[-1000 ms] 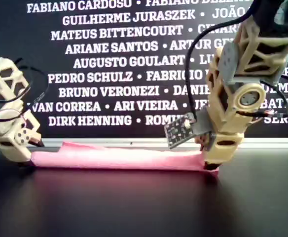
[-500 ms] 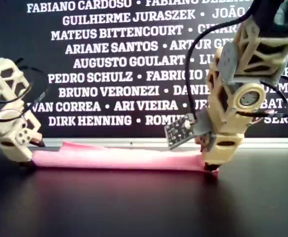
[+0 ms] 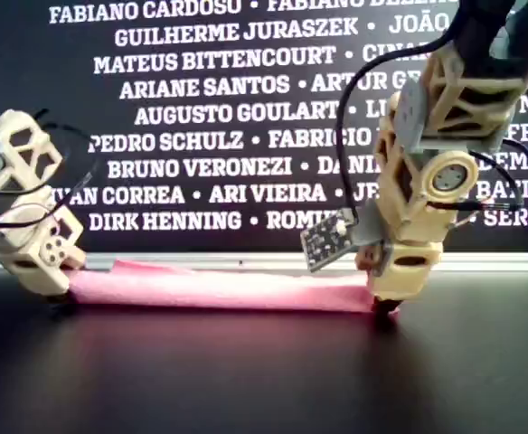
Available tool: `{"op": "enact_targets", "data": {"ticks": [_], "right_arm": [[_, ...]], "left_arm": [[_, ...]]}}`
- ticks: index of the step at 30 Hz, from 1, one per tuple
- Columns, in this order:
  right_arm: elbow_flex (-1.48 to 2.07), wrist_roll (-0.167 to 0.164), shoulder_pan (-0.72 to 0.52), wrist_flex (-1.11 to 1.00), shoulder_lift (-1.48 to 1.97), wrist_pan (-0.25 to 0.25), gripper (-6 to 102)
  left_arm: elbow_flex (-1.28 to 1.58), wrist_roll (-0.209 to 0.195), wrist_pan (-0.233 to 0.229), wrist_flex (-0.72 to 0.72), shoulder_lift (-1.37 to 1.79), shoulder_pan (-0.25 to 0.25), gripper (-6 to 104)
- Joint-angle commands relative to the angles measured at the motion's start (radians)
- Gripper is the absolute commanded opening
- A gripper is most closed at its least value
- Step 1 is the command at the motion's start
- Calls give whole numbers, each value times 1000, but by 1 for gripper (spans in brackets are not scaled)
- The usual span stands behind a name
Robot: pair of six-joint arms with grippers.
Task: Fold a cloth
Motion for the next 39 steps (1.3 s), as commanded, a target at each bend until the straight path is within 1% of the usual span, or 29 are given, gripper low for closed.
{"op": "enact_targets", "data": {"ticks": [1,3,5,6,12,15,17,18,20,22,27,37,39], "right_arm": [[-60,6,5,14,21,-5,14],[-60,9,5,6,25,-5,4],[-63,8,6,6,23,-5,-2],[-63,0,6,6,23,-5,-3],[-23,-6,5,8,55,-5,-1],[-8,-6,3,8,92,-5,-1],[17,-6,3,9,130,-5,-1],[35,-6,3,9,153,-5,-1],[80,-6,3,11,209,-5,-1],[133,-6,3,11,258,-5,-1],[281,-6,3,11,391,-5,-1],[595,-6,3,9,667,-5,-1],[646,-6,5,9,713,-5,-1]], "left_arm": [[-15,-2,6,6,12,-20,19],[-15,-6,8,6,15,-21,8],[-14,-6,8,6,15,-21,-1],[-11,-6,8,6,17,-21,-3],[9,-8,6,25,20,-21,-1],[23,-8,6,32,35,-34,-1],[69,-6,6,54,95,-52,-1],[98,6,6,66,135,-69,-1],[169,8,6,78,215,-100,-1],[236,8,6,78,288,-109,-1],[359,9,6,78,414,-109,-1],[551,9,6,78,566,-109,-1],[588,3,6,78,603,-109,-1]]}}
